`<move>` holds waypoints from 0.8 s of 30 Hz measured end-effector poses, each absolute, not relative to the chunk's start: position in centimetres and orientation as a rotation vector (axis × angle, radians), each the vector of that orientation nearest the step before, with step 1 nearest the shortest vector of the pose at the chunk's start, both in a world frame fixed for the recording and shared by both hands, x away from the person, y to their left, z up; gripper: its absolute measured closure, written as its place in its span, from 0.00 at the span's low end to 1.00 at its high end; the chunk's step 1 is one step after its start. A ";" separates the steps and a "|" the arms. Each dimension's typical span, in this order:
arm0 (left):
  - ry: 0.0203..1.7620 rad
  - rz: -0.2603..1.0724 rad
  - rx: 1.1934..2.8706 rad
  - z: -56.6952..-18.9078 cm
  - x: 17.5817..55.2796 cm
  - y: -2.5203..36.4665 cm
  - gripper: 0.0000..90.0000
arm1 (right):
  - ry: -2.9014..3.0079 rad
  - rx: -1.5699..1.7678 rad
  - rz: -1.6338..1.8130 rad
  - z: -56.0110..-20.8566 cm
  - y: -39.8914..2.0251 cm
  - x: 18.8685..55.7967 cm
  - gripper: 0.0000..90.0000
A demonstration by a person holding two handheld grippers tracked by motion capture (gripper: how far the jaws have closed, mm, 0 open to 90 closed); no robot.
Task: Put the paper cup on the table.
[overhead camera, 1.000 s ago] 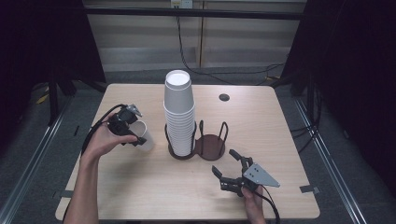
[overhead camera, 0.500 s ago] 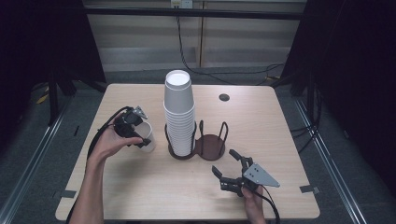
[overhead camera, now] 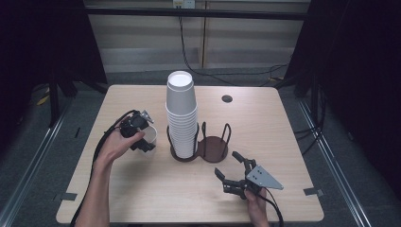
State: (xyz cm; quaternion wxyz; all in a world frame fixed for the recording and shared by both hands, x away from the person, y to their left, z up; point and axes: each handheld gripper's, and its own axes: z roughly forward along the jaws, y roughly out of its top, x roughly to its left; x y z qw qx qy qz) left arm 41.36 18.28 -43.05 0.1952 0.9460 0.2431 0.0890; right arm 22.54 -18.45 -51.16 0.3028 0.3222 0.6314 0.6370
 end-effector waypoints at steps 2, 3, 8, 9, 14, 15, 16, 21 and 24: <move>0.684 0.258 2.641 -43.2 41.3 18.5 0.05 | 1.674 0.854 1.689 -51.2 -18.5 22.5 0.15; 0.684 0.248 2.649 -43.2 41.3 18.7 0.05 | 1.673 0.856 1.689 -51.2 -18.4 22.5 0.15; 0.718 0.220 2.652 -44.0 41.3 19.4 0.08 | 1.674 0.856 1.689 -51.2 -18.4 22.5 0.15; 0.723 0.201 2.642 -44.2 41.3 19.5 0.08 | 1.674 0.857 1.687 -51.2 -18.5 22.5 0.15; 0.714 0.198 2.637 -44.5 41.0 20.2 0.12 | 1.672 0.858 1.687 -51.2 -18.5 22.5 0.15; 0.729 0.182 2.623 -44.6 41.0 20.3 0.12 | 1.674 0.857 1.688 -51.2 -18.5 22.5 0.15; 0.729 0.180 2.631 -44.7 41.0 20.5 0.12 | 1.674 0.856 1.689 -51.2 -18.5 22.5 0.15; 0.727 0.163 2.610 -44.9 40.7 21.2 0.15 | 1.674 0.857 1.688 -51.2 -18.5 22.5 0.15; 0.737 0.152 2.569 -44.9 40.5 21.7 0.18 | 1.672 0.859 1.685 -51.2 -18.5 22.5 0.15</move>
